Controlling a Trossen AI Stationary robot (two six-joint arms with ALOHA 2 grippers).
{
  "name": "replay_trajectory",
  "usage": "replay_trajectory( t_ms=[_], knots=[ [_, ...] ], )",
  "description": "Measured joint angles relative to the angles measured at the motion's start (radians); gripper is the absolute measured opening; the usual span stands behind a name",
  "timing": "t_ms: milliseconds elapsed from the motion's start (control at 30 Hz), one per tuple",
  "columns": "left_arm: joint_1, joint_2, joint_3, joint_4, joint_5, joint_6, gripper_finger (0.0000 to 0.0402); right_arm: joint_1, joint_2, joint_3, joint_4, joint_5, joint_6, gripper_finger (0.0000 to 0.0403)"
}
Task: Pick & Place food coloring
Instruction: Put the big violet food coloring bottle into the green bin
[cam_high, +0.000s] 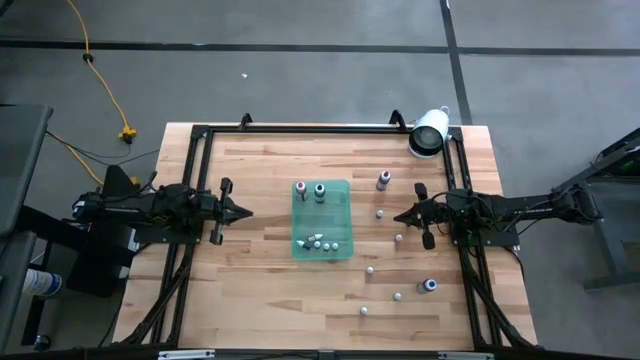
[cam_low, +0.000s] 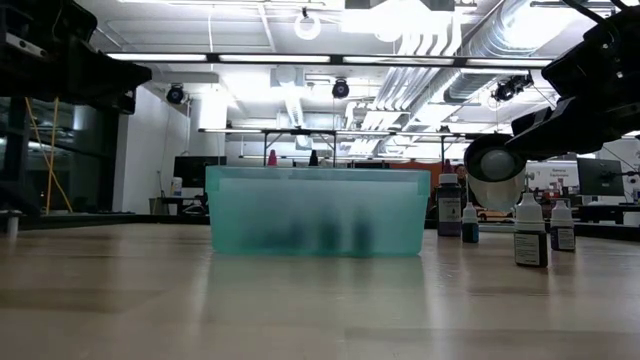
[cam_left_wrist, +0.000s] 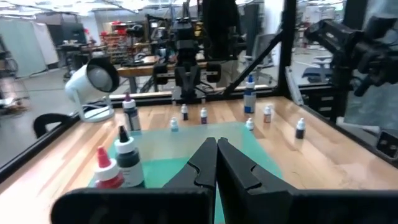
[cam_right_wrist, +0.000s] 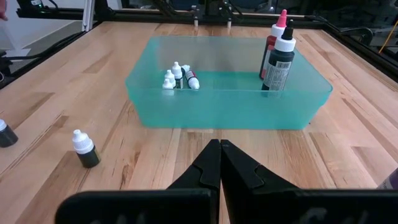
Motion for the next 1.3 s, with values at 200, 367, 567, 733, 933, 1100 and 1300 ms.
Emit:
replay_trajectory(
  t_ms=[200, 367, 567, 733, 933, 1100, 1300],
  knots=[
    [0.000, 0.000, 0.000, -0.003, -0.020, 0.119, 0.0000, 0.000, 0.000, 0.000, 0.000, 0.000, 0.000, 0.0000],
    [0.000, 0.028, 0.000, -0.004, -0.033, 0.132, 0.0000, 0.000, 0.000, 0.000, 0.000, 0.000, 0.000, 0.0000],
    [0.000, 0.031, 0.000, -0.004, -0.029, 0.132, 0.0000, 0.000, 0.000, 0.000, 0.000, 0.000, 0.000, 0.0000],
    [0.000, 0.031, 0.000, -0.004, -0.029, 0.132, 0.0000, 0.000, 0.000, 0.000, 0.000, 0.000, 0.000, 0.0000],
    [0.000, 0.031, 0.000, -0.004, -0.026, 0.132, 0.0000, 0.000, 0.000, 0.000, 0.000, 0.000, 0.000, 0.0000],
    [0.000, 0.031, 0.000, -0.004, -0.026, 0.132, 0.0000, 0.000, 0.000, 0.000, 0.000, 0.000, 0.000, 0.0000],
    [0.000, 0.031, 0.000, -0.004, -0.026, 0.132, 0.0000, 0.000, 0.000, 0.000, 0.000, 0.000, 0.000, 0.0000]
  ],
)
